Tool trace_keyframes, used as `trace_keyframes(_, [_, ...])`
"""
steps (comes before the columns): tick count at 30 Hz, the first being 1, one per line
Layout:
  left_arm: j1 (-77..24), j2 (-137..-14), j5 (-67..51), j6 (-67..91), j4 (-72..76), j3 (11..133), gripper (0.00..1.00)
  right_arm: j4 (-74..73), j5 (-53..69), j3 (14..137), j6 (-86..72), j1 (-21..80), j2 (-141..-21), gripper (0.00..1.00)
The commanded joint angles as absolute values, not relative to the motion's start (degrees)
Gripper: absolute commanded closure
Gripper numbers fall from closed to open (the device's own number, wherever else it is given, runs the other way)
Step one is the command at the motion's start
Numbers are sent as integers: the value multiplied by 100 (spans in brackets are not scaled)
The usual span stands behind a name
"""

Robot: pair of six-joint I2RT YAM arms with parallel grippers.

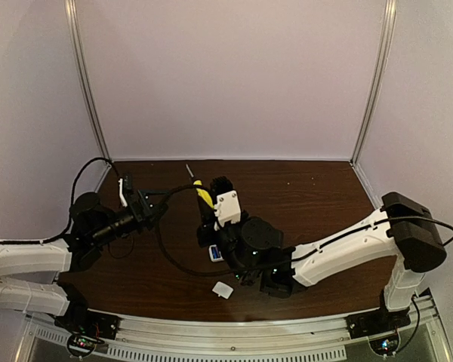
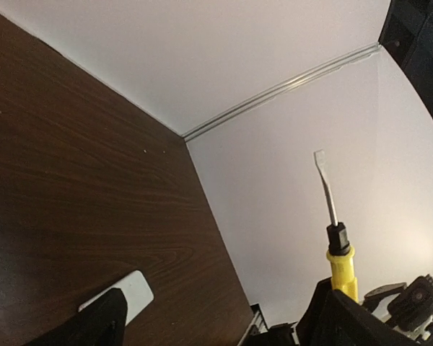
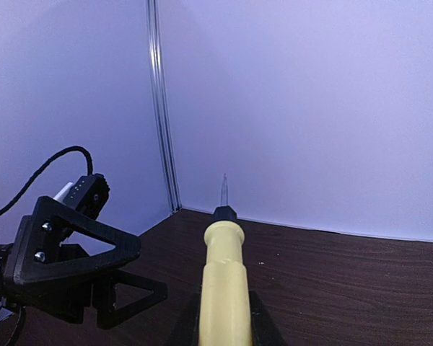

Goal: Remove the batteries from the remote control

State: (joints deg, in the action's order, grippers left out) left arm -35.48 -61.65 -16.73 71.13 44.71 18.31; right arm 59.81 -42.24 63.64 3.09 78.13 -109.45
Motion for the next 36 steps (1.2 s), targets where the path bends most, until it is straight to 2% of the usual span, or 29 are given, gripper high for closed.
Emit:
trace_keyframes(1, [-3564, -5692, -1446, 5381, 3265, 2139, 3, 4302, -3764, 5880, -659, 7642, -10096, 100])
trace_keyframes(7, [-3567, -5372, -1490, 3691, 2994, 2049, 3, 2194, -2304, 5690, -1693, 7082, -9100, 100])
trace_keyframes(10, [-3592, -5425, -1587, 2961, 2807, 2148, 3, 1505, -1375, 5442, -2066, 6765, -8591, 100])
trace_keyframes(13, [-3767, -5430, -1345, 2398, 2846, 2103, 6, 911, -1000, 5222, -2264, 6657, -7974, 100])
trace_keyframes(18, [-4940, -5611, -364, 831, 2931, 2187, 8, 161, -613, 4874, -2575, 6640, -7047, 100])
trace_keyframes(24, [-6253, -6393, 207, -887, 3042, 2604, 13, -686, -22, 4720, -2955, 6627, -6491, 100])
trace_keyframes(30, [-6777, -6943, 666, -2139, 3266, 2893, 15, -1292, 277, 4739, -3261, 6637, -6353, 100])
trace_keyframes(36, [-6811, -7326, 179, -2929, 3084, 3242, 32, -1440, 810, 4819, -3314, 6637, -6445, 100])
